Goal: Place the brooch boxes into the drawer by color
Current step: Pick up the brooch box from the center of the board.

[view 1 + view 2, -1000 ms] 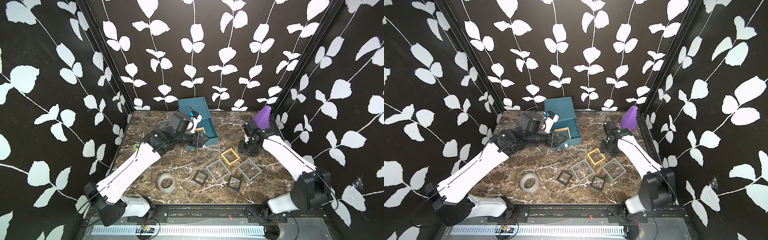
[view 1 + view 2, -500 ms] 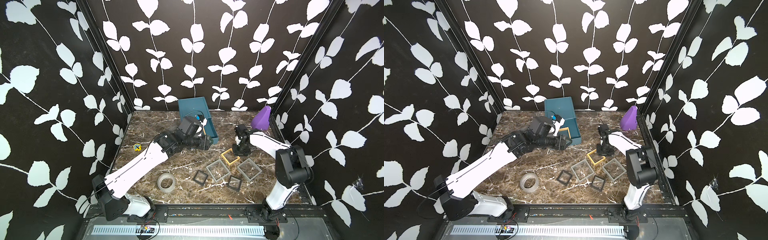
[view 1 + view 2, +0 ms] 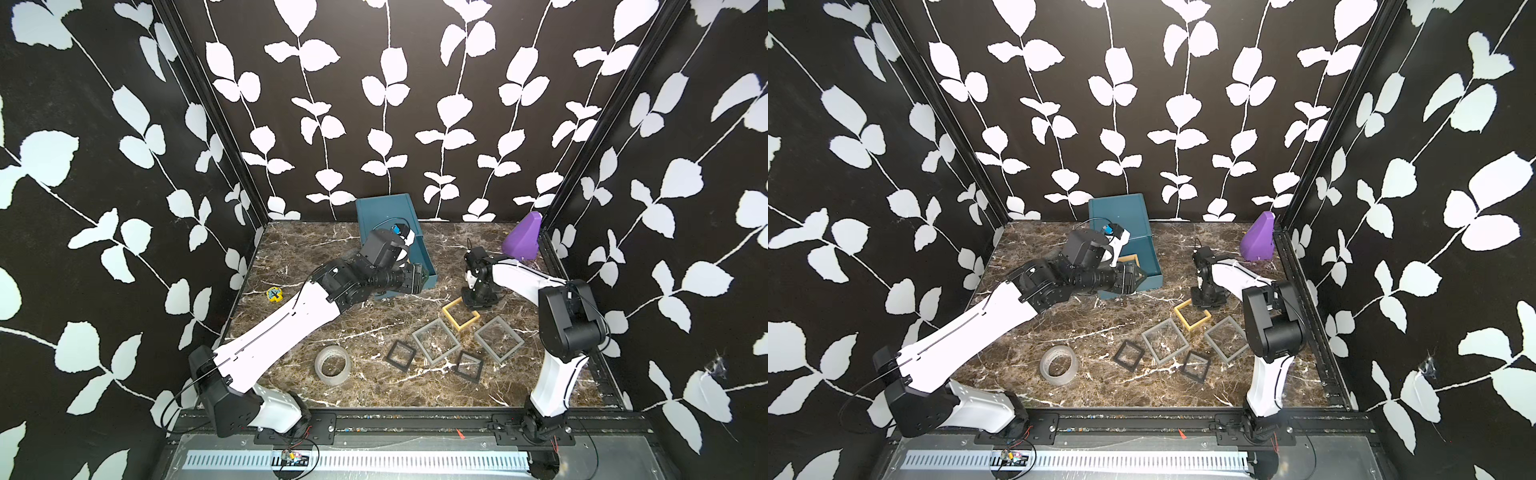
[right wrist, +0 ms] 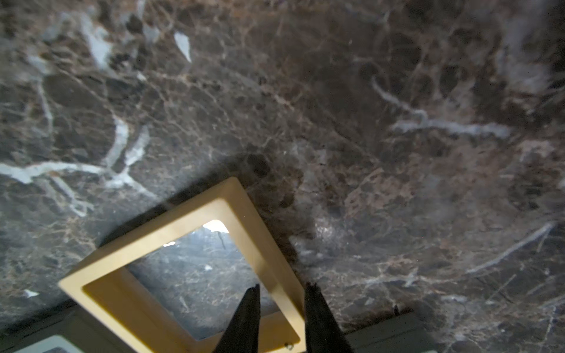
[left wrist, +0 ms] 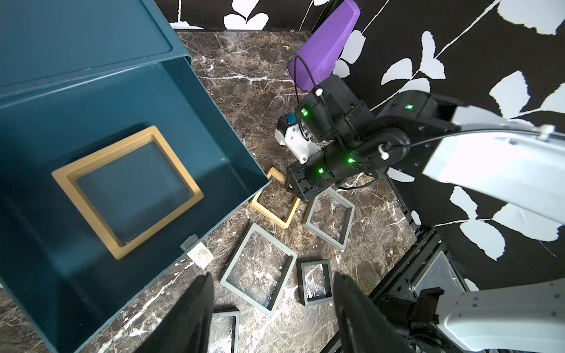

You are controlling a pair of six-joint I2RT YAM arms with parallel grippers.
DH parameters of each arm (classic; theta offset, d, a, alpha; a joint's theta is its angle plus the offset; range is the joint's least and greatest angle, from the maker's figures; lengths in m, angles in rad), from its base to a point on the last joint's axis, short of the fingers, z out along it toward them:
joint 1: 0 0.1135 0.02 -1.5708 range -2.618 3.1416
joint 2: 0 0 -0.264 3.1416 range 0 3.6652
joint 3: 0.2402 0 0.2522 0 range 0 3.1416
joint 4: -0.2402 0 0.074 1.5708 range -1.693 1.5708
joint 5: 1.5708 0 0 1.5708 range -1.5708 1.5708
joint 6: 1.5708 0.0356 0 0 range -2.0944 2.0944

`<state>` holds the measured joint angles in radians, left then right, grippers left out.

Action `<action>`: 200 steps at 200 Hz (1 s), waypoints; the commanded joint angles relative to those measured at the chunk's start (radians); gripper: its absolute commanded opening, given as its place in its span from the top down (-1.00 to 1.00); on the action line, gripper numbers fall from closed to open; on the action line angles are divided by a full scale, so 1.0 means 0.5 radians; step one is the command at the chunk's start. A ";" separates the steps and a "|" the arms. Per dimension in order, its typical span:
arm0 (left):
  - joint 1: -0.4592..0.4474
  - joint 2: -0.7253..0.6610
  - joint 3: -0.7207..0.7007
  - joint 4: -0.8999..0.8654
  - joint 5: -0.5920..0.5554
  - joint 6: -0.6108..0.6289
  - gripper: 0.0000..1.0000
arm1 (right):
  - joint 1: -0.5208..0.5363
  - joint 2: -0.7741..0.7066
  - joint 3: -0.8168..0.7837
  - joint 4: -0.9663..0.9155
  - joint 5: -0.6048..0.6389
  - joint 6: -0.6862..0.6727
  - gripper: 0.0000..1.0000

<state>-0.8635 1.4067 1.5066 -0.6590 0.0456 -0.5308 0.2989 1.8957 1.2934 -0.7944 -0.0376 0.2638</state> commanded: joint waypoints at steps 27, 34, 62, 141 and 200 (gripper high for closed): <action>-0.013 -0.011 0.076 -0.005 -0.017 0.027 -0.22 | -0.010 0.045 0.101 -0.005 0.008 -0.035 0.62; -0.013 -0.015 0.072 -0.010 -0.016 0.031 -0.21 | -0.011 0.050 0.101 -0.004 0.008 -0.038 0.67; -0.013 -0.018 0.067 -0.010 -0.020 0.034 -0.21 | -0.011 0.041 0.090 -0.006 0.021 -0.037 0.82; 0.073 -0.091 0.053 -0.068 -0.057 0.009 -0.20 | 0.006 -0.460 0.328 -0.373 0.482 0.251 1.00; 0.429 -0.221 0.022 -0.148 0.022 0.082 -0.19 | 0.230 -0.467 1.136 -0.893 0.431 0.351 1.00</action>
<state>-0.7082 1.3540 1.5185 -0.6949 0.0380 -0.5205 0.3492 1.6241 1.7344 -1.0885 0.1738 0.4007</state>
